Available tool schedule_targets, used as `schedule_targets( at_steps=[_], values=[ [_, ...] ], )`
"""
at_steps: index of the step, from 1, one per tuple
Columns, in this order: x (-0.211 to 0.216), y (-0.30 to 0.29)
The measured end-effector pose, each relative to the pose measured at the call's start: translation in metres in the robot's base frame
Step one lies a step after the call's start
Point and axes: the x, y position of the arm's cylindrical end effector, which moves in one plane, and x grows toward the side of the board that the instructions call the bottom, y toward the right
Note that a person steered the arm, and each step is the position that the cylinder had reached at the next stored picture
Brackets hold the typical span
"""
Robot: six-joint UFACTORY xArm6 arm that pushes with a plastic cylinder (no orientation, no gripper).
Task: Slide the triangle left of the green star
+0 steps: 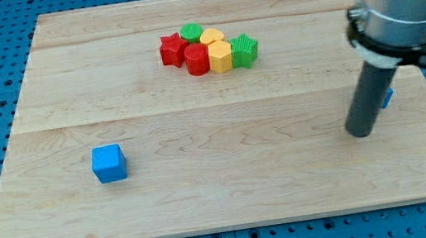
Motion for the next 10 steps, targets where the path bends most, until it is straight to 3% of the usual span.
schedule_targets(
  at_steps=[1, 2, 3, 4, 5, 6, 7, 8, 9, 10],
  values=[
    [-0.06, 0.003],
    [-0.085, 0.007],
    [-0.054, -0.034],
    [-0.007, -0.011],
    [-0.031, 0.048],
    [-0.071, 0.067],
    [-0.113, 0.017],
    [-0.1, 0.016],
    [-0.052, 0.06],
    [-0.061, 0.034]
  ],
)
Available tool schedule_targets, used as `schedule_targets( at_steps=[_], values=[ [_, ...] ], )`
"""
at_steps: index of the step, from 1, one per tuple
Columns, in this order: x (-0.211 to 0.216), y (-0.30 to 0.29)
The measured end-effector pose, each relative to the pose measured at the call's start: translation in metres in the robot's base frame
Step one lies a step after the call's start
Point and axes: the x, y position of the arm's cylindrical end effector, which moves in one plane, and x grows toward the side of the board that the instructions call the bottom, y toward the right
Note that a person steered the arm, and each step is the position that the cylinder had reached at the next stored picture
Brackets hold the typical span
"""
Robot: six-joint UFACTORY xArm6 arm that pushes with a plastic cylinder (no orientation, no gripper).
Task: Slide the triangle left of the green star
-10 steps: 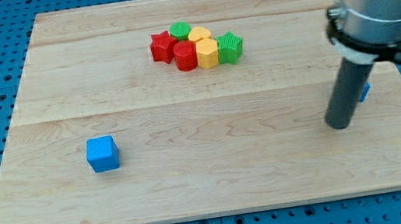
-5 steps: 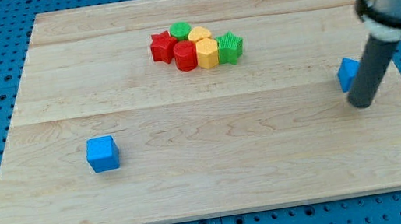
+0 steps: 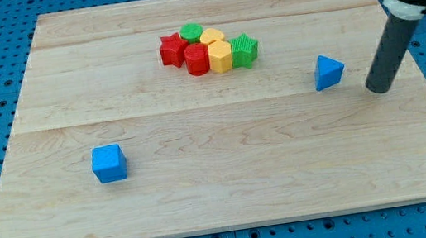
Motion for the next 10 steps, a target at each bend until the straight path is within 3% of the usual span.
schedule_targets(
  at_steps=[2, 4, 5, 7, 9, 10],
  values=[
    [0.002, 0.001],
    [-0.031, -0.026],
    [0.005, -0.025],
    [-0.09, -0.085],
    [-0.124, -0.047],
    [-0.136, -0.095]
  ],
)
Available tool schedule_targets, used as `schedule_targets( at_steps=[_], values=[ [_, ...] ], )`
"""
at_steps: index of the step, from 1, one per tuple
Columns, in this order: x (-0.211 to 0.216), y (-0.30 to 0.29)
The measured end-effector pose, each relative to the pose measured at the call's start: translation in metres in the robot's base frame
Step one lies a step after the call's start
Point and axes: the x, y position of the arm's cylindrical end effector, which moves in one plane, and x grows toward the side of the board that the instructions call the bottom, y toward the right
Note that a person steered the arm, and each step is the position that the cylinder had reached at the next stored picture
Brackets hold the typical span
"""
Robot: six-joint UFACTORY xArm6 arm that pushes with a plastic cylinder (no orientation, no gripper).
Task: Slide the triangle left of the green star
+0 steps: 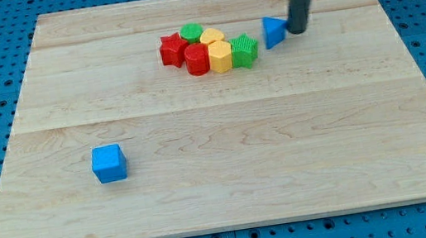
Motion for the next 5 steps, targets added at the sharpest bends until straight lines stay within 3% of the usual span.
schedule_targets(
  at_steps=[1, 5],
  values=[
    [-0.01, -0.048],
    [-0.022, -0.086]
  ],
)
